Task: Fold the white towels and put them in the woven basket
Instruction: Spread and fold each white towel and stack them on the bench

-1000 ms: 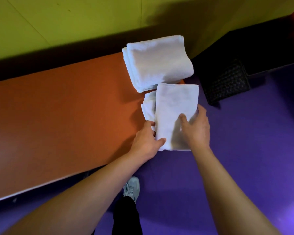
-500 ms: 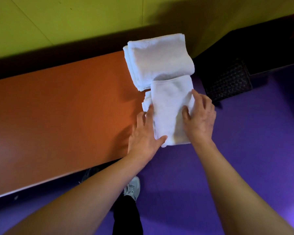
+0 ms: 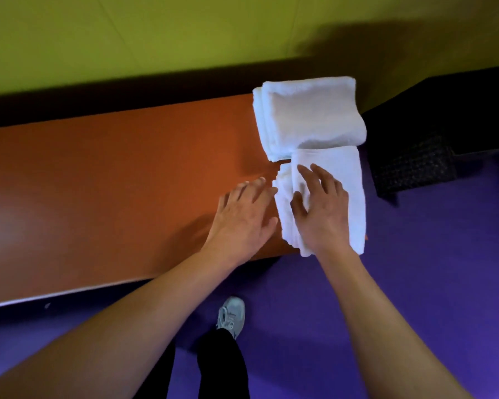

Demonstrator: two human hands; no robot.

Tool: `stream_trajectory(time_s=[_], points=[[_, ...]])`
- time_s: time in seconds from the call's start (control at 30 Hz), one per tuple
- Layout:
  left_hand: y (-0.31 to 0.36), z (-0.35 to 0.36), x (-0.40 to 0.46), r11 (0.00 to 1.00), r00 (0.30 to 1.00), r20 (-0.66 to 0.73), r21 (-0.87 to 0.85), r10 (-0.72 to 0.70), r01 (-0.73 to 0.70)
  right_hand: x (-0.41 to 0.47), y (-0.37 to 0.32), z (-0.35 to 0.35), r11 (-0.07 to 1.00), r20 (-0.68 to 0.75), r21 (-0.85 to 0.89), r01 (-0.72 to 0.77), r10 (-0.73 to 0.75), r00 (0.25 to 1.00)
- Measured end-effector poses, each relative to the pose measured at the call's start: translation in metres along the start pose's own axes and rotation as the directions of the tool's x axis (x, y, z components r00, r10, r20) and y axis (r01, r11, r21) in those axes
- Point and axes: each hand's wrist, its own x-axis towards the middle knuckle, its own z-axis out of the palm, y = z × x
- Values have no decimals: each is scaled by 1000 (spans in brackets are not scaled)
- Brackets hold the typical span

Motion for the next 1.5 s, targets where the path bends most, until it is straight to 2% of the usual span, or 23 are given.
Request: stream_trajectory(time_s=[0.17,0.33,0.57,0.8,1.1,1.23,1.5], points=[[-58,-45,-26,992,985,-127,21,-119,123,8,-70,15,990,-8,54,128,-128,992],[-124,-84,-66,967,947,-198,-3,-251,255,7,-148,35,954,-47,77,289,-287,957],[-224,-127,-153,915,872,-283,-67,-400,398,-21,-272,76,899,72,108,425,-433,898],[-326,-154,-252,852,785,-334,-159,-521,498,-65,-404,114,875,180,156,458,-481,858],[-453,-191,-358,792,708,-360,-204,-607,575,-112,-568,171,843,281,188,505,-539,794],[-499,-210,-382,756,664,-371,-219,-649,617,-117,-625,189,822,305,218,525,-569,764],[-578,-240,-395,673,565,-380,-279,-732,685,-76,-720,238,736,338,296,609,-676,655]])
